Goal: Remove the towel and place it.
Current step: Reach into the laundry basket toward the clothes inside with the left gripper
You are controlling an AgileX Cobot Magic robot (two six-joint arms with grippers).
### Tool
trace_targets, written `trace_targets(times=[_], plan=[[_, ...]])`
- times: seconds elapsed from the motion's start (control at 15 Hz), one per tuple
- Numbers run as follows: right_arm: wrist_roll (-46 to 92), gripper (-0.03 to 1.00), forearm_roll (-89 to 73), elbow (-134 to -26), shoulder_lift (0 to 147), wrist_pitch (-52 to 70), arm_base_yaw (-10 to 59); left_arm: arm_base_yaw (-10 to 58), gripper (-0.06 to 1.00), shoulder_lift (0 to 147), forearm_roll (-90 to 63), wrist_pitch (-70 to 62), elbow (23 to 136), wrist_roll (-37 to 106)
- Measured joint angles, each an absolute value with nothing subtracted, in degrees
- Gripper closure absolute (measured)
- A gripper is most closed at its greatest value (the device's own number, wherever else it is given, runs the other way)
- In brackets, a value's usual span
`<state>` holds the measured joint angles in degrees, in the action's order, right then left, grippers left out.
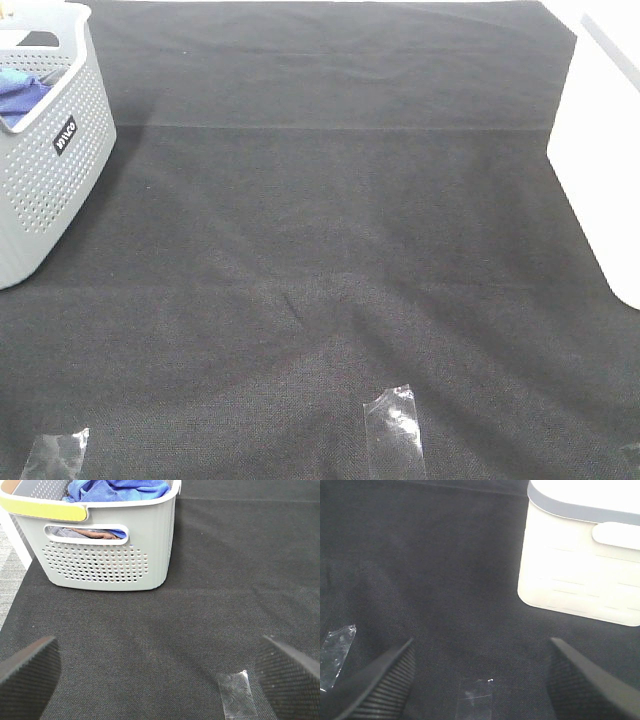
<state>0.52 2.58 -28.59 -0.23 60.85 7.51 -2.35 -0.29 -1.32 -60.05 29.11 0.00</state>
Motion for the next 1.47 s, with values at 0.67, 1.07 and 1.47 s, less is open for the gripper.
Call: trace_targets(times=[0.67,1.07,1.47], plan=[[0.52,0.28,2.58,-28.59,-0.23,60.85,7.51,-2.35,-0.05,-0.29,-1.2,-60.05,29.11,0.0],[0.52,0.28,2.58,-28.59,-0.23,60.85,7.51,-2.35,-0.05,3.67,-1.2,-60.05,29.11,0.0],[0.52,0.28,2.58,-28.59,-0.23,60.85,7.51,-2.35,-0.05,20.05,-1.2,-65.89,35.58,4.87]])
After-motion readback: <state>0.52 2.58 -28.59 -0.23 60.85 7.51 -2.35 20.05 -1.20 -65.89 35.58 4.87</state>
